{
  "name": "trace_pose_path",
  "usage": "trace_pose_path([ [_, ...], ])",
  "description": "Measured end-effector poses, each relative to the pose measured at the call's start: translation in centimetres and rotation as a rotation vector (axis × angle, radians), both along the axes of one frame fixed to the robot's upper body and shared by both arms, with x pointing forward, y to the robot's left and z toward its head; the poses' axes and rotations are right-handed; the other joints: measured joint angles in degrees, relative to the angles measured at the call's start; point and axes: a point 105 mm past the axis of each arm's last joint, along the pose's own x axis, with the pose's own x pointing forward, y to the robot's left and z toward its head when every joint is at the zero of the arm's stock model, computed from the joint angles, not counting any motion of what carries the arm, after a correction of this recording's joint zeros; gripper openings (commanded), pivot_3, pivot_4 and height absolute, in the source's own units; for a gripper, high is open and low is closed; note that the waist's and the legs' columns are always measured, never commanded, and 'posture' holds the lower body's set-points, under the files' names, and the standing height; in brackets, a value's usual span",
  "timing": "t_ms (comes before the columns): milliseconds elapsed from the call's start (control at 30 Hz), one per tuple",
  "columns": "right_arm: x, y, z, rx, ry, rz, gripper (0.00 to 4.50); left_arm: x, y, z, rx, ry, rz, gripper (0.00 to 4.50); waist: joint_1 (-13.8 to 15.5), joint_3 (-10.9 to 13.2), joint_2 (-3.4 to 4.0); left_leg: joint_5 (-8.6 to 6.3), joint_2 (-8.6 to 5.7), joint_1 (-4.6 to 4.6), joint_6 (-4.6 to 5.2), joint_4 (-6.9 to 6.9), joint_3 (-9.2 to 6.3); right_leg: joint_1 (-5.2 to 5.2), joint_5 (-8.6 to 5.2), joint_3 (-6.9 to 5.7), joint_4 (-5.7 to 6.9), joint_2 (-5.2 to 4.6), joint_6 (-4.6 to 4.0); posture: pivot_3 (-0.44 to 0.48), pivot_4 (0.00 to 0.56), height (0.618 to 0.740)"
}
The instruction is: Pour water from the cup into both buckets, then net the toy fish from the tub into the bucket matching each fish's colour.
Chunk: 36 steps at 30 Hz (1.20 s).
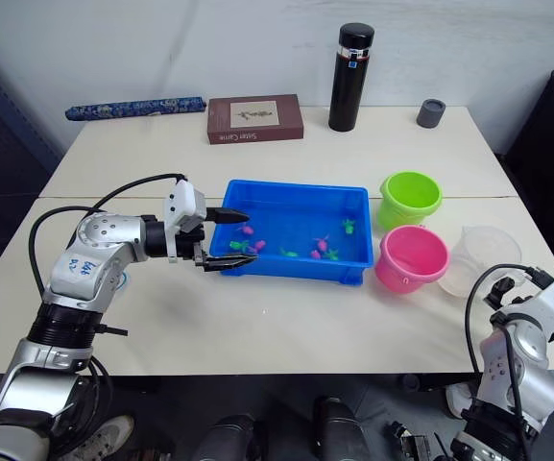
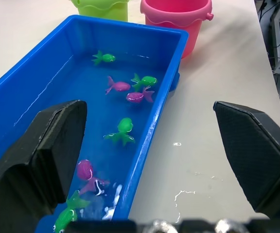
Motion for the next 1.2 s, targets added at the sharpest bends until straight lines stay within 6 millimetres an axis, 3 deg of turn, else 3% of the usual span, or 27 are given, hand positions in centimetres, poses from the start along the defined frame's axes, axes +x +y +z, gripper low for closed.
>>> trace_pose_path([
  [567, 1.1, 0.0, -0.6, -0.049, 0.03, -0.046, 4.49, 0.0, 0.3, 0.0, 0.011, -0.002, 0.009, 4.5, 0.0, 0.0, 0.01, 0.01, 0.0, 0.0, -0.01, -0.01, 0.0, 0.0, 0.0, 0.0, 0.0, 0.0, 0.0, 0.0, 0.15, 0.74],
  [667, 1.3, 0.0, -0.5, -0.066, 0.036, -0.041, 3.65, 0.1, 0.4, 0.0, 0.015, -0.003, 0.013, 4.5, 0.0, 0.0, 0.02, 0.01, 0.0, 0.0, -0.01, -0.01, 0.0, 0.0, 0.0, 0.0, -0.01, 0.0, 0.0, 0.0, 0.15, 0.74],
  [900, 1.6, 0.4, -0.6, -0.068, 0.035, -0.019, 0.09, 0.1, 0.4, 0.1, 0.015, -0.005, 0.017, 4.5, 0.0, 0.0, 0.02, 0.01, 0.0, 0.0, -0.01, -0.01, 0.0, 0.0, 0.0, 0.0, -0.01, -0.01, 0.0, 0.0, 0.15, 0.74],
  [1000, 2.0, 0.3, 0.6, -0.09, -0.004, -0.015, 0.03, 0.1, 0.4, 0.1, 0.015, -0.007, 0.02, 4.5, 0.1, 0.0, 0.02, 0.01, 0.0, 0.0, 0.0, -0.01, 0.0, 0.01, 0.0, 0.0, -0.01, -0.01, 0.0, 0.0, 0.15, 0.74],
  [1200, 1.6, 0.1, 0.6, -0.099, 0.003, -0.011, 0.03, 0.1, 0.5, 0.0, 0.015, -0.004, 0.024, 4.5, 0.1, 0.0, 0.02, 0.02, 0.0, -0.01, 0.0, -0.04, 0.0, 0.0, 0.0, -0.01, -0.04, -0.01, 0.0, 0.0, 0.15, 0.74],
])
